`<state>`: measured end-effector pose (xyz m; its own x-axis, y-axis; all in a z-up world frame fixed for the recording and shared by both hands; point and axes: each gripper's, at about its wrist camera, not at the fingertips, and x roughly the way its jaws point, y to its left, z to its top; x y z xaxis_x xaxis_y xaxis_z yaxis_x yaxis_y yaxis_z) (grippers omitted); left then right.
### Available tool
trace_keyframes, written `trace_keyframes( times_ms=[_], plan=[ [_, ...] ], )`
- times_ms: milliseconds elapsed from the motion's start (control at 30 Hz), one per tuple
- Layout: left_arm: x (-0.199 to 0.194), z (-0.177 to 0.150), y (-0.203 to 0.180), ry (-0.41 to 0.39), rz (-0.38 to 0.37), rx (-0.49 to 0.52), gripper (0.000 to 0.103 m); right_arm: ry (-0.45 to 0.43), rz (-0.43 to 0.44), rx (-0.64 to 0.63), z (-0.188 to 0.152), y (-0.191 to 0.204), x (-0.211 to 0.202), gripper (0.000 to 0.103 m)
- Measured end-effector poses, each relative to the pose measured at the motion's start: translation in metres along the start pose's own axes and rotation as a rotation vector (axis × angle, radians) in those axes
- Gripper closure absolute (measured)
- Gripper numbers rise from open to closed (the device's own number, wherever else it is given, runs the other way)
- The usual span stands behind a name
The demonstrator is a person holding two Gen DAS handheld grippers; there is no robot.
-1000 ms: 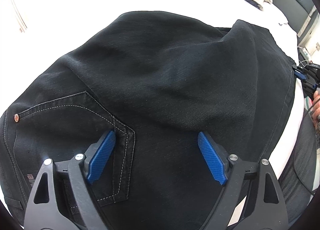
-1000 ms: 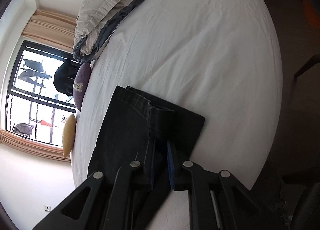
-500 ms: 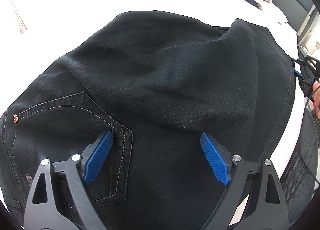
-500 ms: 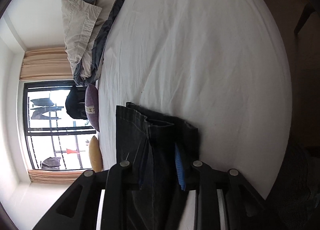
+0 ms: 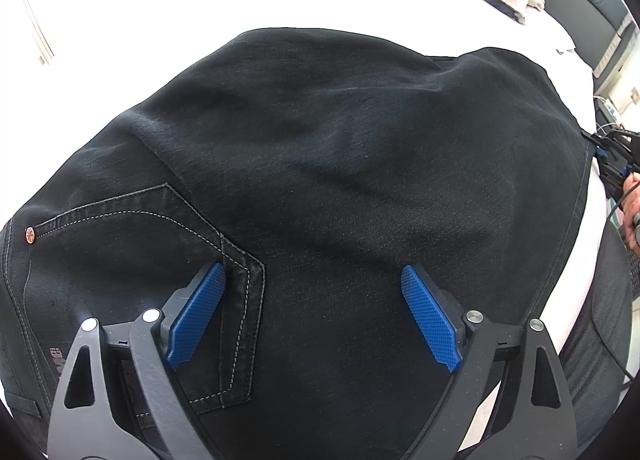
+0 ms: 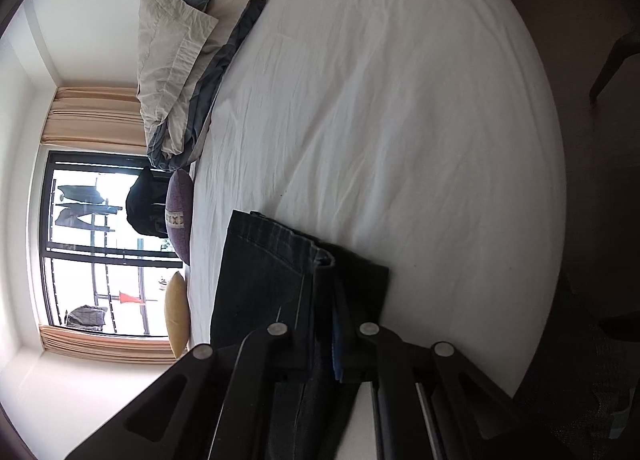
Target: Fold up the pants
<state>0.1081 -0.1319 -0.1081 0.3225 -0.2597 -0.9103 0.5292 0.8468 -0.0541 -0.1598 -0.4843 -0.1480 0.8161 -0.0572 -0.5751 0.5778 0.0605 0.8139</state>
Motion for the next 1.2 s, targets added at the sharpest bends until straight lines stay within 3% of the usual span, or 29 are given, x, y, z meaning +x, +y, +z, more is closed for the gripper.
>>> trace_keyframes(
  times_ms=[400,567,600,667,700,767,833,967,1067,1133,1167,1200],
  plan=[
    [-0.003,-0.004,0.004,-0.006,-0.017,0.009,0.013,-0.024,-0.046,-0.001,0.004,-0.007,-0.006,0.096],
    [-0.005,-0.01,0.009,-0.023,-0.015,0.005,0.013,0.043,-0.049,-0.068,0.01,-0.005,-0.003,0.098],
    [-0.006,-0.011,0.011,-0.026,-0.018,-0.001,0.013,0.049,-0.066,-0.061,0.011,-0.003,-0.008,0.097],
    [-0.008,-0.014,0.015,-0.036,-0.028,-0.019,0.013,-0.021,-0.16,-0.076,0.009,0.008,-0.032,0.073],
    [-0.009,-0.016,0.018,-0.04,-0.033,-0.028,0.013,-0.091,-0.219,-0.111,0.008,0.019,-0.046,0.068],
    [-0.01,-0.017,0.02,-0.047,-0.039,-0.043,0.012,-0.131,-0.185,-0.215,0.002,0.051,-0.057,0.068],
    [-0.01,-0.017,0.025,-0.051,-0.044,-0.051,0.012,-0.033,-0.115,-0.346,-0.014,0.094,-0.039,0.068],
    [-0.01,-0.015,0.03,-0.056,-0.052,-0.063,0.012,0.382,0.072,-0.594,-0.102,0.175,0.047,0.069],
    [-0.012,-0.016,0.036,-0.059,-0.065,-0.072,0.012,0.559,0.088,-0.678,-0.161,0.195,0.105,0.069],
    [-0.014,-0.016,0.037,-0.058,-0.07,-0.073,0.012,0.622,0.017,-0.626,-0.176,0.181,0.14,0.071],
    [-0.015,-0.016,0.038,-0.058,-0.072,-0.073,0.012,0.651,-0.009,-0.579,-0.176,0.17,0.155,0.075],
    [-0.015,-0.017,0.04,-0.06,-0.076,-0.075,0.012,0.636,-0.033,-0.552,-0.172,0.158,0.163,0.094]
  ],
)
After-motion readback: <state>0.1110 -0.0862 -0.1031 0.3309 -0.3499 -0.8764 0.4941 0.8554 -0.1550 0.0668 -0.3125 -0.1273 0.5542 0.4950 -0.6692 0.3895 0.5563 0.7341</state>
